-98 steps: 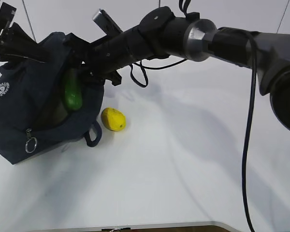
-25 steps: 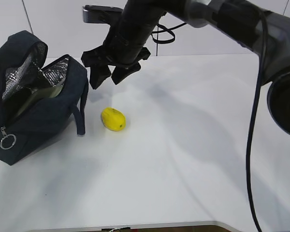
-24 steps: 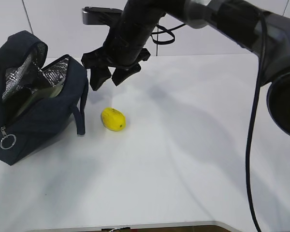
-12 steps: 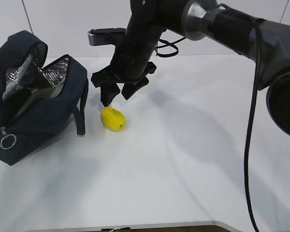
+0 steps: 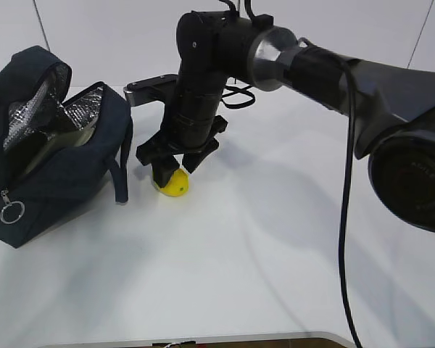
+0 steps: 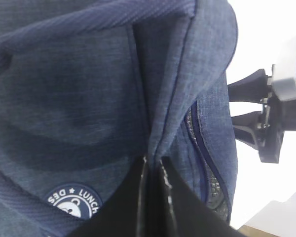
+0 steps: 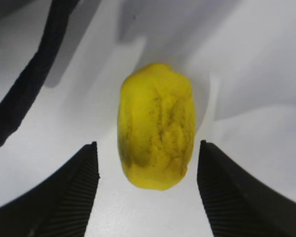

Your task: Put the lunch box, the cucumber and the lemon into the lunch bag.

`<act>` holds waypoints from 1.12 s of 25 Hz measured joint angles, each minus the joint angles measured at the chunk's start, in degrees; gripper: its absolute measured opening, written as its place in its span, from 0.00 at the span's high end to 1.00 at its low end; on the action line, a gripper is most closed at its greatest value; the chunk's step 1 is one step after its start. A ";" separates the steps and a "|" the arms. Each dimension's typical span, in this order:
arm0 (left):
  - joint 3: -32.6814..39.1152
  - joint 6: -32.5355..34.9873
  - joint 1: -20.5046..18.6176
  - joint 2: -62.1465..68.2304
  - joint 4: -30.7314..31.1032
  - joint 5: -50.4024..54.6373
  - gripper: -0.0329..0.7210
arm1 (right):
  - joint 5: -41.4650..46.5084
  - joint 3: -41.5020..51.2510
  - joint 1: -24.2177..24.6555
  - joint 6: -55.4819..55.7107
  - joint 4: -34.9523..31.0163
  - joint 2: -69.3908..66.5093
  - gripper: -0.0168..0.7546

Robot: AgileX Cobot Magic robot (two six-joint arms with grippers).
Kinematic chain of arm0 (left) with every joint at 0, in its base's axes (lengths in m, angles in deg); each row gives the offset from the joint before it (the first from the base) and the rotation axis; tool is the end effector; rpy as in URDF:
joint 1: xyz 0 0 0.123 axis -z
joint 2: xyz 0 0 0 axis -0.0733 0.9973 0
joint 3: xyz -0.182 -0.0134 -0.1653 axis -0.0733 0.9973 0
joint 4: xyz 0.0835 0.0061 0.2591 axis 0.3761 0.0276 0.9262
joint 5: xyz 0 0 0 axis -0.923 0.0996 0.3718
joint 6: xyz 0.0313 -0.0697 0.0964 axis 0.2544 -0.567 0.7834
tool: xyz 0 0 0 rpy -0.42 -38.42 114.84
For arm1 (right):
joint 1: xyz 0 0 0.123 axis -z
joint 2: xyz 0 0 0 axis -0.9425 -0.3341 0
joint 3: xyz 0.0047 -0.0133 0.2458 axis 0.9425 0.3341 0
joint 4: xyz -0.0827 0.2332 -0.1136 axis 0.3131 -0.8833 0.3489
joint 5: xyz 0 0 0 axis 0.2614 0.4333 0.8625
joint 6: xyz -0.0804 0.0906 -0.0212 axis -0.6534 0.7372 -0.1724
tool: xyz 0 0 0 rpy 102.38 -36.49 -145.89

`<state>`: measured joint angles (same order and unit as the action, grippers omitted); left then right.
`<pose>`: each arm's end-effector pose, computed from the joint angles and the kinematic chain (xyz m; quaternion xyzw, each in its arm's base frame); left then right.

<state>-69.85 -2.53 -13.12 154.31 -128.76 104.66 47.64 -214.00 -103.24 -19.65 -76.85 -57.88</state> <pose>0.3887 0.0317 0.2070 0.0052 0.9212 -0.3301 0.2060 0.4267 0.2982 0.1285 -0.3559 0.9213 0.1075 0.1141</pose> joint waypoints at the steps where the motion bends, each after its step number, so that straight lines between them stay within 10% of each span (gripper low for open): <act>1: 0.00 0.00 0.00 0.00 0.10 0.00 0.97 | 0.00 0.00 -0.08 0.00 0.12 0.00 0.33; 28: 0.00 0.00 0.00 0.00 0.10 -0.09 0.97 | -2.84 -0.10 -0.08 -2.65 0.10 -2.06 0.37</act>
<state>-69.85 -2.53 -13.12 154.31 -128.66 104.58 44.80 -214.10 -103.32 -22.30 -76.75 -59.95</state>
